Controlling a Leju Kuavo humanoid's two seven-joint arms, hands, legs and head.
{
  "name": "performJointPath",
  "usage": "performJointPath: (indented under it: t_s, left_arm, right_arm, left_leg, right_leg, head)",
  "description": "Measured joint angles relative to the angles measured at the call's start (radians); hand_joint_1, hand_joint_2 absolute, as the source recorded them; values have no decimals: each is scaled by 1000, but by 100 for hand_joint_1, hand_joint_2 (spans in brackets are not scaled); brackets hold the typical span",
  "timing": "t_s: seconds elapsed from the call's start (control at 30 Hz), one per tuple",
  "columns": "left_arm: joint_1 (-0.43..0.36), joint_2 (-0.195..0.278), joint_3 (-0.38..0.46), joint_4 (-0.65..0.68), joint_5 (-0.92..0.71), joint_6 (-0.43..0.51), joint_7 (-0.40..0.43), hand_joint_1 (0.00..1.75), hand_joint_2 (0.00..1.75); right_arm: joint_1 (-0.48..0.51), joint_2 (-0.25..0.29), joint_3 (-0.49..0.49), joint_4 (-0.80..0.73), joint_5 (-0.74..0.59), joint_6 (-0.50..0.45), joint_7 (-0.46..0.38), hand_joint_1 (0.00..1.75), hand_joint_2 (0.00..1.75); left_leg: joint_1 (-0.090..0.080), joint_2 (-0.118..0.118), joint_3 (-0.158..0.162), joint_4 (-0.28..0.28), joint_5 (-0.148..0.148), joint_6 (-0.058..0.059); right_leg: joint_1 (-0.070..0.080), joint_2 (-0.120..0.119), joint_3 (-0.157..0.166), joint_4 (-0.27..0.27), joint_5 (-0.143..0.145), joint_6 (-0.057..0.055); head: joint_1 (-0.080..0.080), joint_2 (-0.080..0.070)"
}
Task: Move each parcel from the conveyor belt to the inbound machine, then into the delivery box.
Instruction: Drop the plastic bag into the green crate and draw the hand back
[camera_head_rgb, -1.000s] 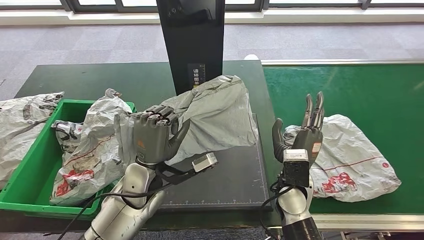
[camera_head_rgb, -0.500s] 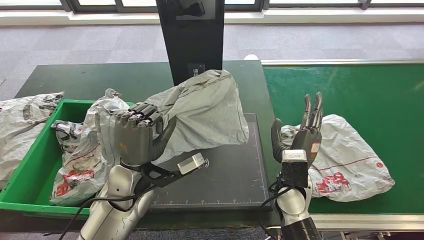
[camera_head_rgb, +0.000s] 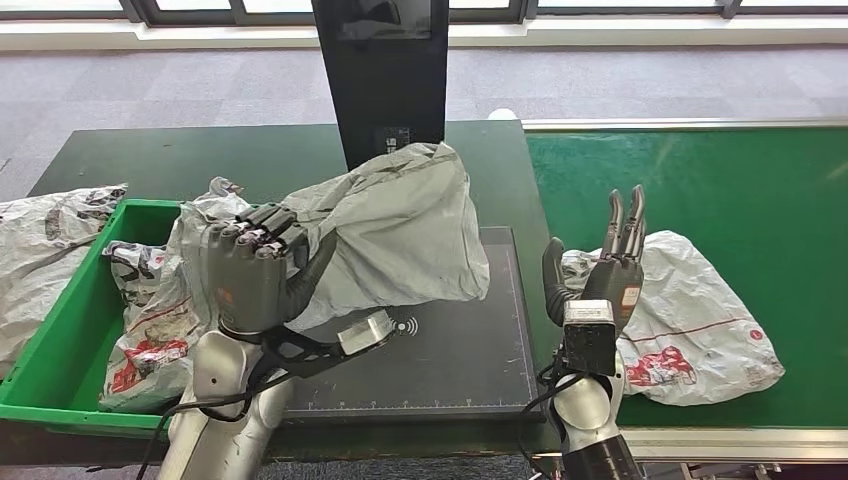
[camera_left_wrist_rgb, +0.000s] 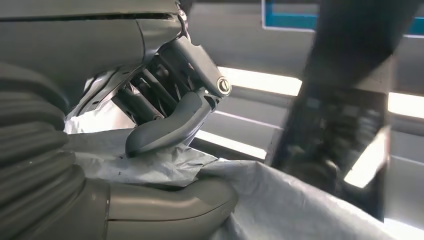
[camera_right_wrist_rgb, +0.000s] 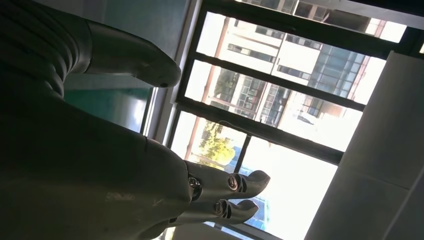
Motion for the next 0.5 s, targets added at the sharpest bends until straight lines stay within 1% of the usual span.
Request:
performJointPath:
  t_s: [0.07,0.13,0.2,0.27,0.33,0.37,0.43,0.5]
  left_arm:
    - [5,-48,131,-22,48,0,-134,175,175]
    - [2,-86,284,-30,144,0,-288,175,175]
    - [-18,-110,456,-18,256,0,-441,175,175]
    - [-54,-125,643,9,337,0,-551,175,175]
    - [-81,-138,799,33,360,0,-584,175,175]
    - [-90,-143,855,43,357,0,-585,175,175]
    - [-110,-152,944,63,343,0,-586,175,175]
    - [-127,-157,1010,82,332,0,-586,175,175]
  right_arm:
    - [6,-2,0,0,1,0,0,0,175]
    - [12,-4,0,0,3,0,0,0,175]
    - [22,-5,0,-4,11,-1,0,0,175]
    - [32,-5,0,-12,25,-1,0,0,175]
    - [43,-6,0,-21,39,2,0,0,175]
    - [47,-6,0,-25,46,6,0,0,175]
    - [52,-6,0,-31,59,17,0,0,175]
    - [55,-4,0,-35,71,30,0,0,175]
  left_leg:
    - [0,0,0,0,0,0]
    - [0,1,1,0,0,0]
    - [1,2,1,0,0,-1]
    - [1,3,1,-1,0,-2]
    - [1,4,2,-1,1,-3]
    - [1,4,1,-1,1,-3]
    - [2,3,1,-1,1,-3]
    - [1,3,1,-1,1,-3]
  right_leg:
    - [0,0,0,0,0,0]
    - [0,1,0,0,0,0]
    - [1,2,-1,1,0,-1]
    - [1,3,-2,1,0,-2]
    - [1,4,-3,2,0,-3]
    - [2,4,-3,2,0,-3]
    - [2,4,-2,2,0,-3]
    - [1,4,-2,2,0,-3]
  head:
    - [0,0]
    - [0,0]
    - [0,0]
    - [0,0]
    - [0,0]
    - [0,0]
    - [0,0]
    - [0,0]
